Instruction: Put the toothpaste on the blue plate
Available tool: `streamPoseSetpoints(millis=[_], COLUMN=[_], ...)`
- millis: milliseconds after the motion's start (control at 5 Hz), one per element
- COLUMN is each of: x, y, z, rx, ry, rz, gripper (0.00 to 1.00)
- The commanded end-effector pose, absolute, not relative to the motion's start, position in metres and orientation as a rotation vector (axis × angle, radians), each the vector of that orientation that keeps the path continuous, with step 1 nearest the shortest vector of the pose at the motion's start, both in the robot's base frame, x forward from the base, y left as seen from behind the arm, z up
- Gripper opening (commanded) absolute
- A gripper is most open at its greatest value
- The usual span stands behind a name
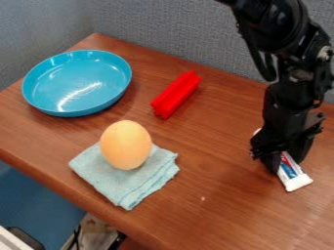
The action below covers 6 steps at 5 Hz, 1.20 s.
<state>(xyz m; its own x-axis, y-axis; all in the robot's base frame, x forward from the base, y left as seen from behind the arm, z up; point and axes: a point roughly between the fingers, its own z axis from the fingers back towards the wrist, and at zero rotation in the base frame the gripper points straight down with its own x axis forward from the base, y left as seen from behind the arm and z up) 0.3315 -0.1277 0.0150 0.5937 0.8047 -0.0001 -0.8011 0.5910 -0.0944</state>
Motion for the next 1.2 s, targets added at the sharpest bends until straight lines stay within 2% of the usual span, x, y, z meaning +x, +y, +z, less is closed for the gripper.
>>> streamPoseSetpoints(millis=[0,1000], x=[0.3324,0.3318], y=[-0.1339,-0.1334], z=[0.0195,0.0138], rx=[-0.091,-0.059], ry=[-0.064,-0.071], rz=[0.911,0.905], gripper=[0.0,0.0])
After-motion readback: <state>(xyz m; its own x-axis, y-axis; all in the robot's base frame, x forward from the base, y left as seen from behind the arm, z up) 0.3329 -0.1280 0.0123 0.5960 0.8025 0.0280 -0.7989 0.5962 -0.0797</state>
